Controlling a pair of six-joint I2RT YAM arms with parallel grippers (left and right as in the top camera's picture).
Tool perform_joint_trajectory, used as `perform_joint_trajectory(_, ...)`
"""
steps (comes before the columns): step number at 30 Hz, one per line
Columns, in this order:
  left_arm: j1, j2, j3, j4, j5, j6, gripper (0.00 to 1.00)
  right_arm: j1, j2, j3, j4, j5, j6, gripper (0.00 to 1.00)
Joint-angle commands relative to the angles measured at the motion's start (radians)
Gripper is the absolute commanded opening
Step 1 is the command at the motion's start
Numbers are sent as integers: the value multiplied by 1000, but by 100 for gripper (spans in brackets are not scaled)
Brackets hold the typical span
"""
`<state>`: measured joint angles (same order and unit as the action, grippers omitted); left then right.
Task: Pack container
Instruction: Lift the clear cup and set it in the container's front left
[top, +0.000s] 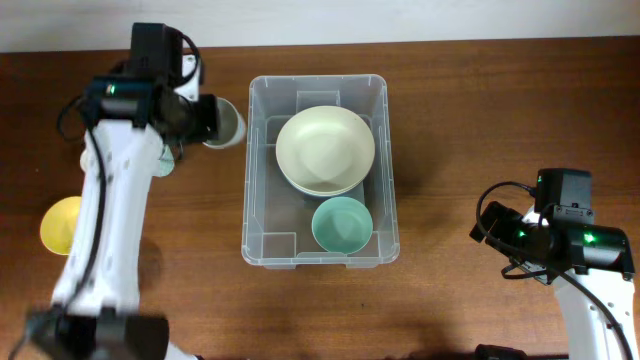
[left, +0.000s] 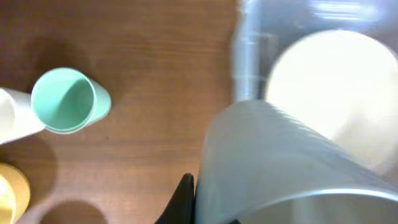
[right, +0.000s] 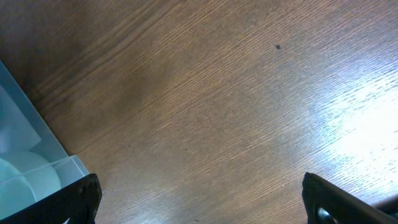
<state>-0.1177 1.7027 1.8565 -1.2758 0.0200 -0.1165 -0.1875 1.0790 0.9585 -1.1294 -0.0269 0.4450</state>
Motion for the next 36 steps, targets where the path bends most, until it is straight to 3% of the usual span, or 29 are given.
perform_joint_trajectory(1, -93, -27, 0, -82, -9, 32, 1, -4, 1, 20, 0, 2, -3, 99)
perform_joint_trajectory(4, -193, -28, -16, -169, -10, 65, 1, -4, 1, 20, 0, 2, -3, 99)
perform_joint_trajectory(9, -277, -28, -106, -166, -47, 64, 1, -4, 1, 20, 0, 2, -3, 99)
perform_joint_trajectory(21, -287, -27, -482, 113, -43, 57, 1, -4, 1, 20, -7, 1, -18, 99)
perform_joint_trajectory(32, -287, -26, -602, 220, -43, 57, 5, -4, 1, 20, -16, 1, -18, 99)
perform_joint_trajectory(36, -287, -26, -602, 218, -43, 57, 21, -4, 1, 20, -15, 1, -18, 99)
